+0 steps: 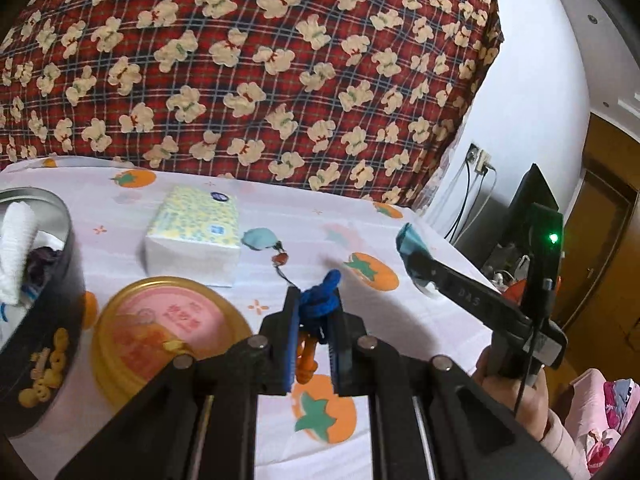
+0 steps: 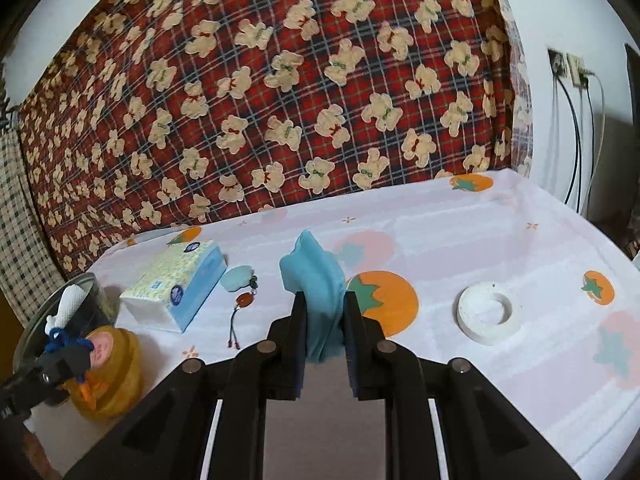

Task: Organize soft objects
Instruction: 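Carry the teal cloth and blue hair tie over the metal tin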

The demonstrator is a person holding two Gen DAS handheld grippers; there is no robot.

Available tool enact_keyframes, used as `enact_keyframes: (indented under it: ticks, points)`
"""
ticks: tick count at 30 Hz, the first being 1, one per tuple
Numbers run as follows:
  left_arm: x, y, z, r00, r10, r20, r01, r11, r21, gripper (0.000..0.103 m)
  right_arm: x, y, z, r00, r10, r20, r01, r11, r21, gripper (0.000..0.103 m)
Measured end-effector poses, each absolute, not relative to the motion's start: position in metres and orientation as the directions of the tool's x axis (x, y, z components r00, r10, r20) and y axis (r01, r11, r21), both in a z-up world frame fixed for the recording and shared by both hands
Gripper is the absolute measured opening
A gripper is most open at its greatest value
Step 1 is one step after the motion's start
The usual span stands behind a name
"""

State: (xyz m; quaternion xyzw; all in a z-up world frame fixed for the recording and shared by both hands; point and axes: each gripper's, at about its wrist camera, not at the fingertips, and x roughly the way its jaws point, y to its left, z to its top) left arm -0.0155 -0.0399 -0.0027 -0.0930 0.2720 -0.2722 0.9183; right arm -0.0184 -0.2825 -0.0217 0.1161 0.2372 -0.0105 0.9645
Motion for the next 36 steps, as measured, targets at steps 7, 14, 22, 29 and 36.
enact_keyframes:
  ticks: [7, 14, 22, 29, 36]
  points:
    - [-0.022, -0.022, 0.0, 0.713, -0.548, -0.438, 0.441, 0.836, -0.327, 0.01, -0.033, -0.26, -0.023, 0.883, 0.081, -0.462, 0.044, 0.966, 0.255, 0.018]
    - [-0.026, -0.003, 0.003, 0.739, -0.504, -0.447, 0.405, 0.863, -0.303, 0.01, -0.049, -0.217, -0.015, 0.884, 0.168, -0.435, -0.041, 0.957, 0.286, 0.018]
    - [-0.032, 0.034, 0.005, 0.776, -0.453, -0.438, 0.355, 0.889, -0.29, 0.01, -0.053, -0.156, -0.003, 0.866, 0.267, -0.423, -0.155, 0.947, 0.281, 0.018]
    - [-0.036, 0.089, 0.008, 0.819, -0.391, -0.419, 0.283, 0.912, -0.298, 0.01, -0.053, -0.106, 0.011, 0.849, 0.342, -0.402, -0.253, 0.932, 0.258, 0.018]
    - [-0.037, 0.154, 0.013, 0.874, -0.267, -0.406, 0.148, 0.942, -0.301, 0.01, -0.047, -0.058, 0.021, 0.819, 0.418, -0.393, -0.346, 0.906, 0.243, 0.018]
